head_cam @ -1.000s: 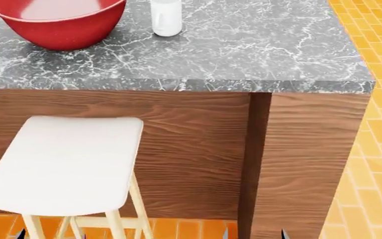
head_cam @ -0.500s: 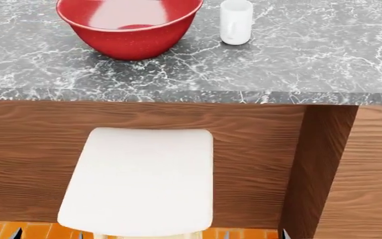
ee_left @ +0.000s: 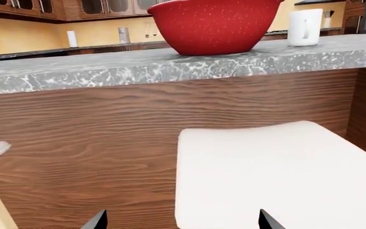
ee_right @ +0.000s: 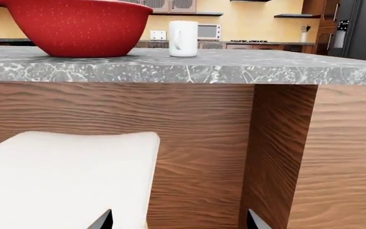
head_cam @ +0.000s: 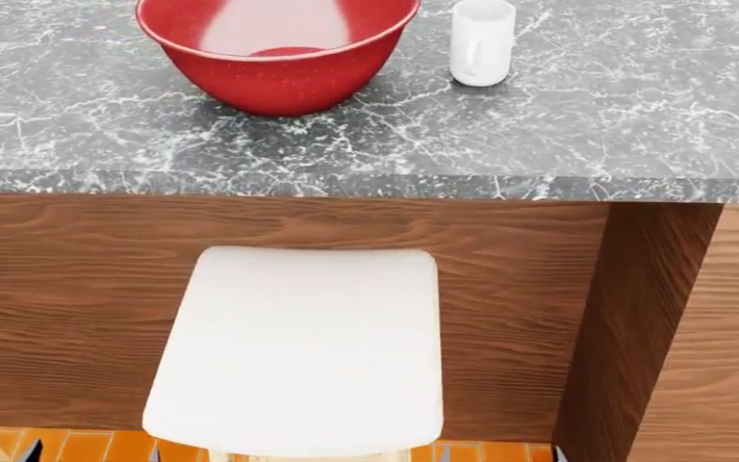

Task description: Place the cup inside the bowl on the dining table and move the bowl to any counter.

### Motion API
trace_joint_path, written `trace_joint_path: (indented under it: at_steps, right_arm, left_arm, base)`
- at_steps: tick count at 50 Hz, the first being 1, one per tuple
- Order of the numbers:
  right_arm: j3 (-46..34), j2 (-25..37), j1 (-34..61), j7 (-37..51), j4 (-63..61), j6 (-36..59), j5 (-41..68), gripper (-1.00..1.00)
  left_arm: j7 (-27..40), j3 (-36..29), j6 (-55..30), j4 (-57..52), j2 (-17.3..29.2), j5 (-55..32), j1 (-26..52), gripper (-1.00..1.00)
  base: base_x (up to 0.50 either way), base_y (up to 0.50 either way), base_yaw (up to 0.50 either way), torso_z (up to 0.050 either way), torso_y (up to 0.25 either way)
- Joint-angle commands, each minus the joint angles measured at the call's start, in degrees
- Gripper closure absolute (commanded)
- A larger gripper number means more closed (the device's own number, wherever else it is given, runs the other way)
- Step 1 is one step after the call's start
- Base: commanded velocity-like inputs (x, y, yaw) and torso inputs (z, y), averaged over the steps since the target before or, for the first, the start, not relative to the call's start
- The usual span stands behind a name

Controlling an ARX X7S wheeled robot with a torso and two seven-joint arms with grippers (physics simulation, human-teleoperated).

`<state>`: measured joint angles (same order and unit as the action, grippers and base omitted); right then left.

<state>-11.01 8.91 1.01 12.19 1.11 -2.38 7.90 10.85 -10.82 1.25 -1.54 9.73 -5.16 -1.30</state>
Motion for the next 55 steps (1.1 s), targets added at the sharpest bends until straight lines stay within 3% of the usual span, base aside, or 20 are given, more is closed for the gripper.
trace_joint_path:
  at_steps: [1,44,53,54,55]
  right_arm:
    - [-0.22,0.34,-0.02,0.82,-0.45,-0.06,0.19,-1.0]
    - [-1.7,1.58,0.23,2.08,-0.69,-0.4,1.09,-1.0]
    - [-2.18,1.73,0.48,1.76,-0.38,-1.05,1.53,-1.0]
    - [9.08,-4.59,-5.91,-4.44,-8.46,-4.44,-3.32,-1.0]
    - [10.01,-8.45,-0.73,-10.28,-0.78,0.58,-8.5,-1.0]
  left_arm:
    - [0.77,-0.2,0.28,-0.08,-0.18,-0.54,0.3,-1.0]
    - [1.89,-1.27,1.86,-0.75,1.34,-1.88,-0.19,-1.0]
    - [2.6,-0.43,1.21,-0.99,1.93,-2.94,-0.54,-1.0]
    - [-8.31,11.3,1.46,-7.31,-6.55,-2.01,-4.87,-1.0]
    - [-9.77,11.12,0.34,-1.46,-8.44,6.35,-1.46,-1.0]
  base:
    - [0.0,0.0,0.0,0.0,0.0]
    - [0.0,0.0,0.0,0.046,0.0]
    - [0.0,0.0,0.0,0.0,0.0]
    - [0.0,0.0,0.0,0.0,0.0]
    - [0.0,0.0,0.0,0.0,0.0]
